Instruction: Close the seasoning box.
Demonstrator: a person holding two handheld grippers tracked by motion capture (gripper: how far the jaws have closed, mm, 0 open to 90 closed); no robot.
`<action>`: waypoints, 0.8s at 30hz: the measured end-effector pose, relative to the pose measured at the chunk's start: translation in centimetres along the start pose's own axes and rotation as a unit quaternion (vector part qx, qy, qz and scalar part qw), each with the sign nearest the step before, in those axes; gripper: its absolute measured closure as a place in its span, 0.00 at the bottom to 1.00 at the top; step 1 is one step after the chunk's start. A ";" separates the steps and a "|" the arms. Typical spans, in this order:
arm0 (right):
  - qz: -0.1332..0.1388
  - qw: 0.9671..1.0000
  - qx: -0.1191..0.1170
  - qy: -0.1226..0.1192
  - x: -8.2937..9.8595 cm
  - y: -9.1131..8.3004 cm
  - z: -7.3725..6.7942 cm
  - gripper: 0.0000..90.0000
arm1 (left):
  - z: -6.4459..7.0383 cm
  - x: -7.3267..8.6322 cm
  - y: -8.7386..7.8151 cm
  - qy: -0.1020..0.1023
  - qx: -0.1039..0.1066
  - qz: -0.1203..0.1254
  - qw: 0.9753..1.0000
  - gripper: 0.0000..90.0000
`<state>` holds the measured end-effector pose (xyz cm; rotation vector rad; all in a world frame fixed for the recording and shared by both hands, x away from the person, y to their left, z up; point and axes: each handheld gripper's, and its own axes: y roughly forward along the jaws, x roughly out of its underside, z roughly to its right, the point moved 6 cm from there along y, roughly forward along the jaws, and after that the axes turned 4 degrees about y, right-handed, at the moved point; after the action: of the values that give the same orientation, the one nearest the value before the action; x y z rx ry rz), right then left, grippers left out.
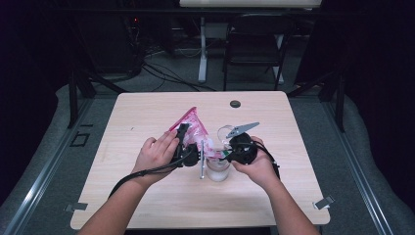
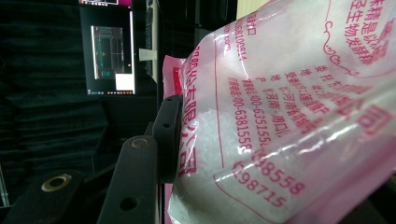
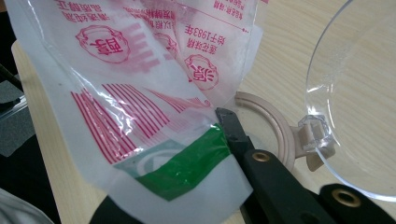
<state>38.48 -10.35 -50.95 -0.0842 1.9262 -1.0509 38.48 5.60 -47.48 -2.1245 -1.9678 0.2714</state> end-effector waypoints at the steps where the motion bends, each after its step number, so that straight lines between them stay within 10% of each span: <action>1: 0.001 1.000 0.000 -0.001 0.0 0.0 0.0 1.00 | 0.0 0.0 0.0 0.001 -0.001 0.000 1.000 0.69; 24: 0.001 1.000 -0.001 0.000 0.0 0.0 0.0 1.00 | -0.3 -0.1 0.0 0.003 -0.007 0.006 1.000 0.69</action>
<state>38.49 -10.35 -50.94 -0.0833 1.9265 -1.0467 38.54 5.45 -47.19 -2.1427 -1.9594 0.2539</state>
